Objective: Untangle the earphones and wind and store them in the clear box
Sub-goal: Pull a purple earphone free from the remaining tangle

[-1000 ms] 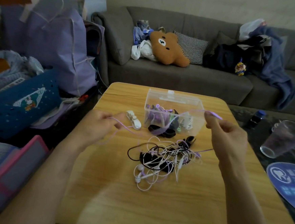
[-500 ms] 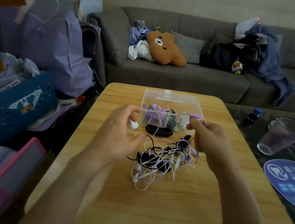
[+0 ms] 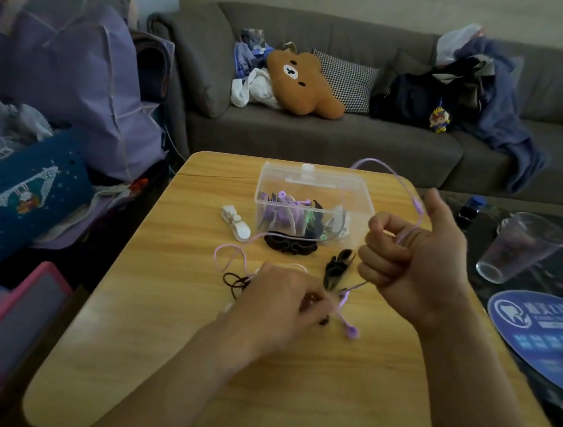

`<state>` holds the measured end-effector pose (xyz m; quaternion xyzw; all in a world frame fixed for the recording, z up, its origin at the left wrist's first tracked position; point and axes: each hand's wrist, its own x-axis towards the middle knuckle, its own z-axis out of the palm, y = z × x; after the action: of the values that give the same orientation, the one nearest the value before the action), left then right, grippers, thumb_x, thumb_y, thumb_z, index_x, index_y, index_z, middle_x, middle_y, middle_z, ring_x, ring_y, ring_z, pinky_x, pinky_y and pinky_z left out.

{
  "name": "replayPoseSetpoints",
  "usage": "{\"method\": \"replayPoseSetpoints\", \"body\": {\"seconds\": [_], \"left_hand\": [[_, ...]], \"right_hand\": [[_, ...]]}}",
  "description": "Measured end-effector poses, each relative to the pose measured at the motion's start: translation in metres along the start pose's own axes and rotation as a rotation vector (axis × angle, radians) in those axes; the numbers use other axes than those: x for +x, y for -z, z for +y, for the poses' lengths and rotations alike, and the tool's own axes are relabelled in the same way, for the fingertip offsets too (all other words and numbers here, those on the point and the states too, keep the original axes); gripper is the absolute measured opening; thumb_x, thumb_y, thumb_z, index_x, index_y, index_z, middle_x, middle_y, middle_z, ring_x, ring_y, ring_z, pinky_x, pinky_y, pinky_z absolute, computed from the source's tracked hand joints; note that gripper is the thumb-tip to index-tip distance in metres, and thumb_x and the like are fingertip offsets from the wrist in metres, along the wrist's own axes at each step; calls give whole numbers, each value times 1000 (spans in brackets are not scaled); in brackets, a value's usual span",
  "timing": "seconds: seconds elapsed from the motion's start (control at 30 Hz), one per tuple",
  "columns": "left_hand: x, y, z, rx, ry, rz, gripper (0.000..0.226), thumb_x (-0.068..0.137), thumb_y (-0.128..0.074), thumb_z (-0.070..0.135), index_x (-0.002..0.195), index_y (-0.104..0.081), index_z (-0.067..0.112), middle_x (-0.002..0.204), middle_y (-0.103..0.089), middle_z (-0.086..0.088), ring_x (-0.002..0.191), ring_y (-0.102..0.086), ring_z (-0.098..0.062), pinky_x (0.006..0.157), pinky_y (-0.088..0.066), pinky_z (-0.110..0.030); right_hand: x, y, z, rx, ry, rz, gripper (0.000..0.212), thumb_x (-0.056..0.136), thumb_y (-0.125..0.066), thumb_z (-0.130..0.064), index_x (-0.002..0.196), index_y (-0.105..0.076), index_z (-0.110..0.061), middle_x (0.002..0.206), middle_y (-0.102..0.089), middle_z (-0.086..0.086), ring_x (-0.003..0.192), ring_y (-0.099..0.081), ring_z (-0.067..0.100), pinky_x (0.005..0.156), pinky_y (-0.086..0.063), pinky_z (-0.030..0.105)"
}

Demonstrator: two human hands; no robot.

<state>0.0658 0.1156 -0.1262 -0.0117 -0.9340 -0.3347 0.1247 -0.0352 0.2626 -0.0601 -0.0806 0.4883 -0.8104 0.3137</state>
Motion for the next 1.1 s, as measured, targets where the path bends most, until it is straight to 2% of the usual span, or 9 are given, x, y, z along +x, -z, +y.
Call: {"method": "replayPoseSetpoints", "body": {"seconds": [0.17,0.3,0.4,0.53,0.67,0.77,0.97,1.03,1.1], "left_hand": [[2,29,-20,234,71,-77,15,90,-66,41,95,-76,31,63,-51,13,68,-48,-8,74,-29,-29],[0,34,-30,132,69,51,10,91,-69,35,90,-76,28,57,-48,12,60,-47,-6,65,-29,-24],[0,37,-35,55,75,82,9,89,-72,36,90,-78,30,62,-51,12,61,-49,-5,58,-29,-14],[-1,45,-42,5,125,97,12,89,-71,37,94,-79,31,69,-58,14,67,-54,0,58,-36,-13],[-1,53,-48,0,178,155,14,91,-68,40,92,-79,32,64,-61,13,61,-56,-4,55,-40,-23],[-2,58,-49,-1,210,200,18,92,-66,44,86,-79,32,61,-65,8,59,-58,-10,54,-45,-30],[-1,52,-46,69,247,330,11,92,-69,36,86,-74,29,50,-46,9,51,-47,-10,52,-42,-32],[-1,50,-44,37,225,337,10,91,-70,29,100,-71,27,60,-47,11,59,-50,-8,59,-49,-37],[-1,50,-37,-45,166,317,23,89,-72,20,111,-69,27,79,-52,11,75,-54,-8,70,-50,-24]], "right_hand": [[1,14,-6,-679,74,223,41,93,-62,-48,85,-63,-7,47,-32,-7,45,-27,12,45,-23,27],[-1,7,4,-1243,-50,-76,28,72,-83,-43,88,-78,-21,47,-49,-13,51,-42,2,52,-35,19],[2,5,16,-1506,-127,-208,22,75,-82,-48,84,-80,-29,69,-64,-13,71,-58,4,63,-43,20],[1,5,14,-1250,-69,-342,22,88,-69,-36,83,-77,-16,69,-69,-7,56,-56,2,51,-41,12],[-1,9,4,-716,106,-211,24,85,-62,-31,80,-71,-9,55,-48,-3,48,-38,10,47,-32,21],[0,9,3,-550,185,-165,19,83,-67,-24,71,-69,-9,54,-40,-1,48,-33,11,48,-25,24],[-1,0,13,-702,292,-130,33,81,-70,-27,83,-70,6,57,-44,12,46,-40,9,49,-42,13],[-2,-6,16,-820,299,-135,29,85,-67,-32,88,-77,-4,53,-49,6,46,-42,6,48,-40,13],[1,-10,22,-963,310,-116,22,89,-66,-35,87,-79,-18,54,-49,14,48,-40,11,48,-35,20]]}}
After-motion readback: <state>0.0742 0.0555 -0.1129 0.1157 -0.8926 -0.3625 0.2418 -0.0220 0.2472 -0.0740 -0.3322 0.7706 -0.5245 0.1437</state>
